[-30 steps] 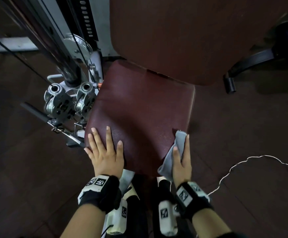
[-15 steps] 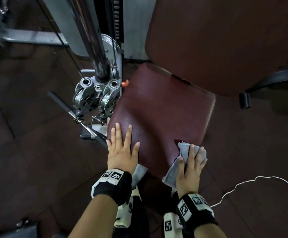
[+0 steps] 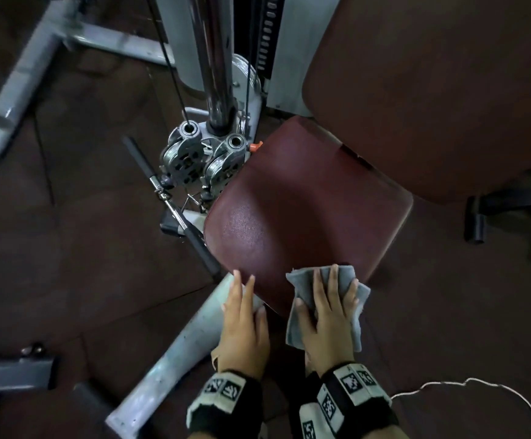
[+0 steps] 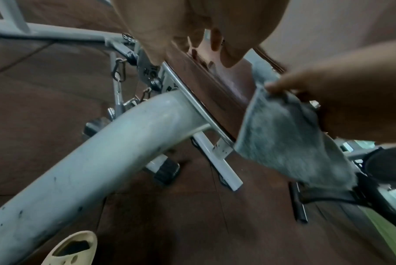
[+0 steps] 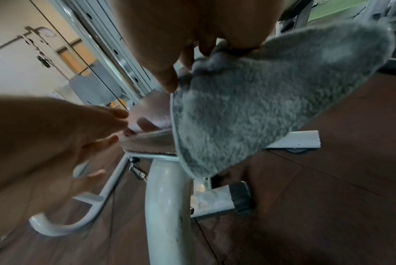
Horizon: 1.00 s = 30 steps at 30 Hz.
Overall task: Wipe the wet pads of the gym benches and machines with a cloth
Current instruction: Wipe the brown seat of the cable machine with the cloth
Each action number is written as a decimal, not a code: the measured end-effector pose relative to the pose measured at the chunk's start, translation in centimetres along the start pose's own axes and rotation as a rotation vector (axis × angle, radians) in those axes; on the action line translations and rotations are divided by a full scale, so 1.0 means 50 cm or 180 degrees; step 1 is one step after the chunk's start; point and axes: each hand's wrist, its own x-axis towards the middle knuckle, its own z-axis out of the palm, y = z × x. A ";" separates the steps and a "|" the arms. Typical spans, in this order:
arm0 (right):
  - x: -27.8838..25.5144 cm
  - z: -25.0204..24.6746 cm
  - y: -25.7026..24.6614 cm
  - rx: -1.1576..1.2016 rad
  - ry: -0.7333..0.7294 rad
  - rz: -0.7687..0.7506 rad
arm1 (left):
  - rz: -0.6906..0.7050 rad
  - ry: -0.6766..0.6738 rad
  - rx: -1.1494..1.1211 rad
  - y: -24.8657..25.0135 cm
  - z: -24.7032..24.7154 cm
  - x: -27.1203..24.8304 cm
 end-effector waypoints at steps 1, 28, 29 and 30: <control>0.000 -0.010 0.001 0.0112 -0.0023 -0.0065 | 0.0090 0.0025 0.0134 0.004 0.017 -0.020; 0.100 -0.124 0.143 0.0594 -0.0596 -0.0747 | -0.1021 0.1564 -0.1550 0.147 0.243 -0.034; 0.103 -0.120 0.142 0.0591 -0.0573 -0.0734 | -0.0989 0.1590 -0.1604 0.139 0.225 -0.019; 0.105 -0.117 0.141 0.0576 -0.0544 -0.0735 | -0.0966 0.1641 -0.1612 0.126 0.203 0.000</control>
